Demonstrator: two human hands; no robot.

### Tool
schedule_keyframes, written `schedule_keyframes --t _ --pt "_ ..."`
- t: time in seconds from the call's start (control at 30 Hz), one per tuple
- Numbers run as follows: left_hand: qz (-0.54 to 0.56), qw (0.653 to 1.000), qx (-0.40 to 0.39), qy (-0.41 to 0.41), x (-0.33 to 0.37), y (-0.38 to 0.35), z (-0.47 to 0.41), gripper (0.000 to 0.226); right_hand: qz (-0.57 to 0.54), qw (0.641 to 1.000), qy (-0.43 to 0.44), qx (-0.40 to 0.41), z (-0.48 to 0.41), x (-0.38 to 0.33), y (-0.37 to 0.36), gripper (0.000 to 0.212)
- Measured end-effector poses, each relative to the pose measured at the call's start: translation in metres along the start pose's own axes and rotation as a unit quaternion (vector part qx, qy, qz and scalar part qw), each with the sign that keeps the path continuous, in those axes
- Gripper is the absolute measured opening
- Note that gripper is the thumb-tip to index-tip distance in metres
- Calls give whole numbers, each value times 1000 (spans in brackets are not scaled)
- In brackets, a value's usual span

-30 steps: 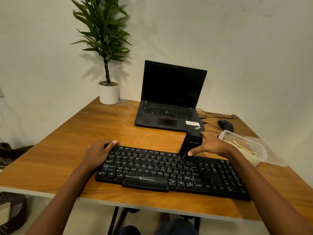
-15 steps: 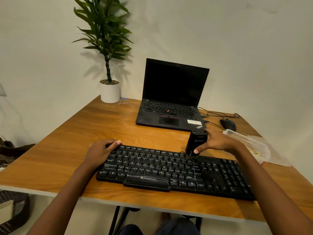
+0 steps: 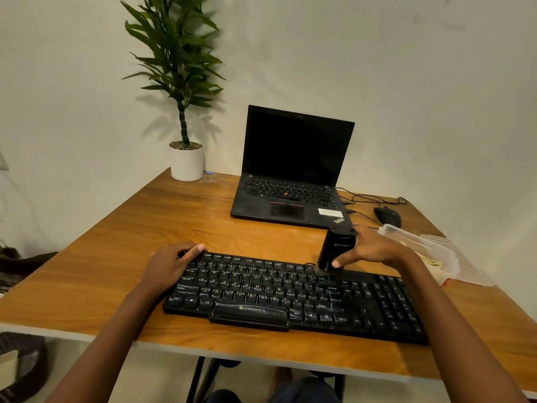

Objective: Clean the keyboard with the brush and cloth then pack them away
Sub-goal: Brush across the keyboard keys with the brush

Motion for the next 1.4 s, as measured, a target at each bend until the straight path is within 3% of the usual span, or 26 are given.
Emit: schedule_keyframes --t 0.13,0.27,0.4,0.7,0.83,0.93,1.03,1.4 --pt "-4 1000 3 0 0 -4 -1 35 -1 1000 -5 2 3 2 1 48" --pt "-8 1000 0 1 -2 -3 -2 39 -23 998 18 62 -6 1 -9 43" --pt "-11 1000 3 -1 -3 -3 -2 41 -21 1000 16 -1 -2 -6 -12 41" --pt "-17 1000 3 -1 -6 -3 -2 41 2 999 45 27 -8 -22 -17 38" --pt "-15 1000 3 3 -1 -3 1 42 -3 999 34 27 -10 -19 -20 51" --pt "-13 1000 1 0 4 -3 2 44 -7 999 38 28 -9 -20 -19 43" --pt "-8 1000 5 -2 5 -2 3 44 4 999 32 17 -10 -22 -23 51" --pt "-11 1000 9 4 2 -2 2 40 7 999 46 -4 -15 -30 -28 41"
Point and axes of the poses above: each hand's wrist, its own z-axis away from the middle knuckle, its own y-axis out of the back of the hand, x = y × z, the point moved 3 cm from there along -z, towards the middle knuckle, and after that the axes turned 2 degrees about z, right-handed, at the moved point
